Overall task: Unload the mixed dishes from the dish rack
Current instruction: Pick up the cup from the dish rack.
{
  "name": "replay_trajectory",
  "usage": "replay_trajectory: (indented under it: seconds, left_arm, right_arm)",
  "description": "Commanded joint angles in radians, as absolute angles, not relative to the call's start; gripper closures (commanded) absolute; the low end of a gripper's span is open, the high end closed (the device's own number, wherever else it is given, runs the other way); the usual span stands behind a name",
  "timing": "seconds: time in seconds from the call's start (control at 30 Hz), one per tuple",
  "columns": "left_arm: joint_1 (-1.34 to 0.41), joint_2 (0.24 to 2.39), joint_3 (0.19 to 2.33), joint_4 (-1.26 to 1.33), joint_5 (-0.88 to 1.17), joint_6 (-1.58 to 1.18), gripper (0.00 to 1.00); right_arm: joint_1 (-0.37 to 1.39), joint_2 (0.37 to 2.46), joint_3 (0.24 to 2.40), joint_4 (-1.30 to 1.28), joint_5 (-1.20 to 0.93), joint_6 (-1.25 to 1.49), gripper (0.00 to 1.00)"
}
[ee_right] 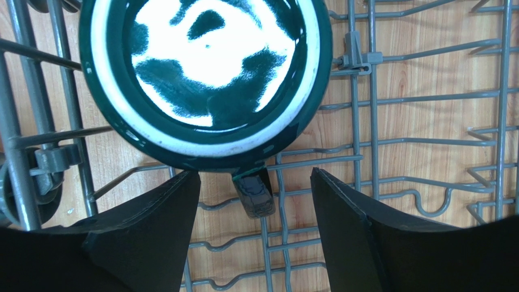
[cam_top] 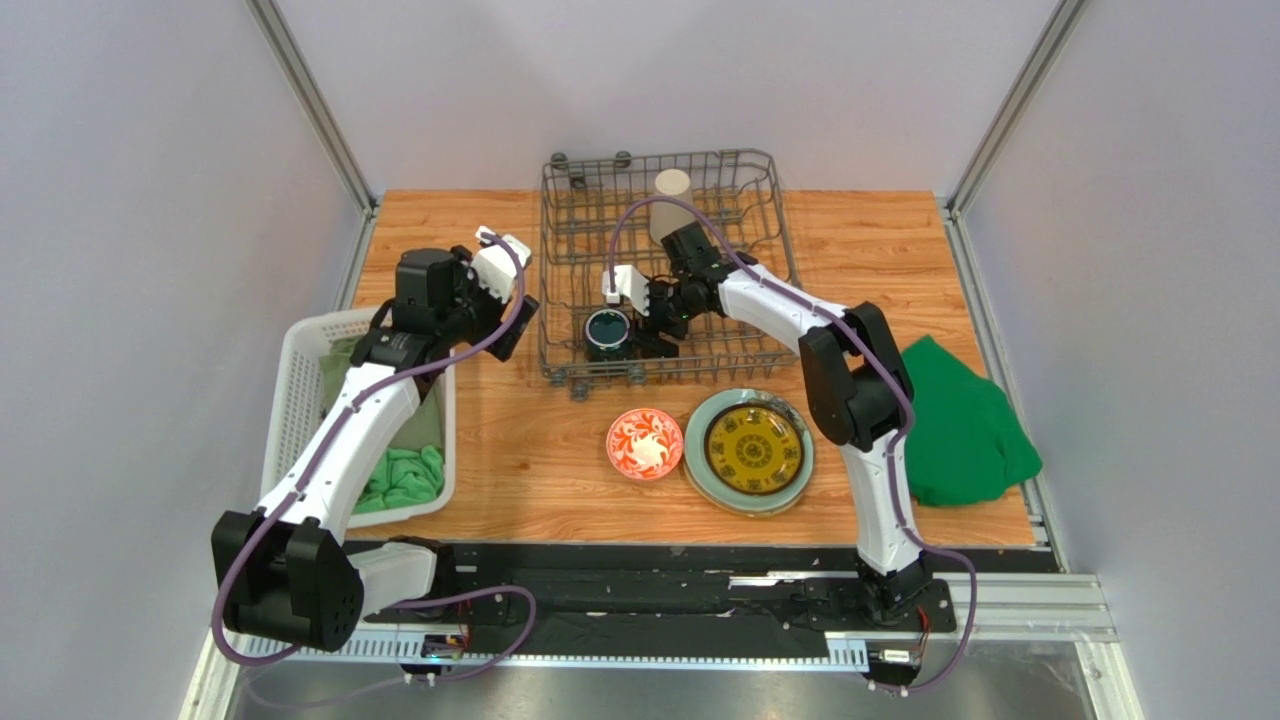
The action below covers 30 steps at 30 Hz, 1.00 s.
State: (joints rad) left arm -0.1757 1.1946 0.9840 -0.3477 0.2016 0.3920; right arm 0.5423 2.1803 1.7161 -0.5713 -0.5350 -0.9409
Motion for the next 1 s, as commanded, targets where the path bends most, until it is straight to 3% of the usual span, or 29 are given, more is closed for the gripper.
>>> replay_trajectory:
  seconds: [0.0, 0.23, 0.97]
  left_arm:
    - [-0.169, 1.177, 0.986, -0.325, 0.186, 0.416, 0.07]
    - [-0.169, 1.192, 0.991, -0.319, 0.178, 0.419, 0.07]
    - [-0.167, 1.183, 0.969, -0.307, 0.186, 0.417, 0.07]
  right_arm:
    - [0.555, 2.198, 1.779, -0.563, -0.574, -0.976, 0.29]
    - [0.560, 2.227, 1.819, -0.587, -0.568, -0.982, 0.37]
    - [0.561, 2.212, 1.782, -0.597, -0.545, -0.943, 0.91]
